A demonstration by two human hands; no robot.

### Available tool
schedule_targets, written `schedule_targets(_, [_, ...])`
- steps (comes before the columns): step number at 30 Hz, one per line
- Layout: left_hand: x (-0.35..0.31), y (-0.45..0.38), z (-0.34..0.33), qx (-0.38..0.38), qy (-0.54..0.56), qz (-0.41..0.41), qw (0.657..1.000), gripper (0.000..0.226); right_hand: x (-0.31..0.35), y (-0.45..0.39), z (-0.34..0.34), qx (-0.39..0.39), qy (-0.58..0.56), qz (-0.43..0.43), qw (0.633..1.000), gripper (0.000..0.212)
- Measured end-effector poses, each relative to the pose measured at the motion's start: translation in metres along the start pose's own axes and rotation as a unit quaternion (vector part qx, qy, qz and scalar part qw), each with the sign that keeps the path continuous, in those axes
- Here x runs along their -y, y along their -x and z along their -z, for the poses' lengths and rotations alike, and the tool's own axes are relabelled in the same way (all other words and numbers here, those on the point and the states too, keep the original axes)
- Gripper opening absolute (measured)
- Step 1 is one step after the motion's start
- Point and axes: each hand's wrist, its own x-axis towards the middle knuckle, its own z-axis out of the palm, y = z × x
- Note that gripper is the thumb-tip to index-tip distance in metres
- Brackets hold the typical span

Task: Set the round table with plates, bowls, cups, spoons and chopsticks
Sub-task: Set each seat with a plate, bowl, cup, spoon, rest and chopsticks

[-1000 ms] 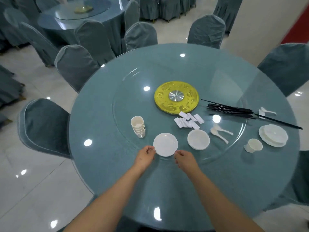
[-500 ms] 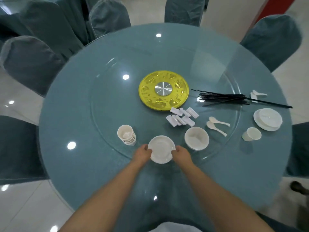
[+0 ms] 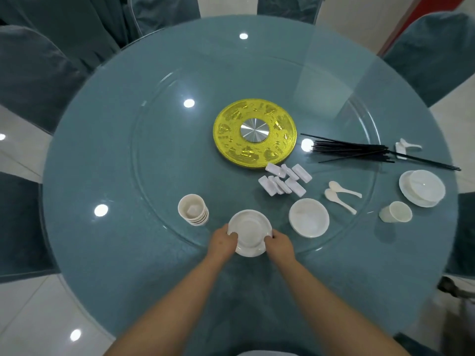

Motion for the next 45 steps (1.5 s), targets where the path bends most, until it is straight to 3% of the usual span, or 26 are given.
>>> schedule_targets(4, [-0.001, 0.007, -0.001, -0.035, 0.005, -0.045, 0.998, 0.023, 0.0, 0.004, -0.001, -0.018, -0.05, -0.001, 0.999, 0.013])
schedule_targets(8, [-0.001, 0.014, 0.0, -0.088, -0.007, -0.081, 0.993, 0.013, 0.001, 0.008, 0.003, -0.043, -0.074, 0.006, 0.996, 0.026])
schedule_targets(15, [-0.004, 0.036, 0.003, -0.15, 0.057, -0.037, 0.986, 0.015, -0.005, 0.021, 0.016, -0.082, -0.098, 0.01, 0.992, 0.01])
schedule_targets(23, [-0.007, 0.06, -0.021, -0.099, 0.049, -0.062, 0.992, 0.019, -0.045, 0.05, 0.043, -0.108, -0.177, 0.029, 0.978, 0.012])
schedule_targets(27, [-0.012, 0.069, -0.052, -0.067, 0.063, -0.079, 0.993, 0.007, -0.078, 0.06, 0.06, -0.142, -0.188, -0.01, 0.972, 0.011])
schedule_targets(36, [-0.027, 0.085, -0.136, 0.063, -0.063, -0.129, 0.988, 0.021, -0.184, 0.079, 0.097, -0.223, -0.2, -0.115, 0.947, 0.016])
schedule_targets(39, [-0.043, 0.092, -0.159, 0.117, -0.057, -0.126, 0.983, 0.028, -0.208, 0.079, 0.113, -0.254, -0.241, -0.142, 0.926, 0.015])
schedule_targets(45, [-0.069, 0.094, -0.19, 0.13, -0.033, -0.102, 0.986, 0.023, -0.24, 0.06, 0.139, -0.265, -0.307, -0.184, 0.895, 0.018])
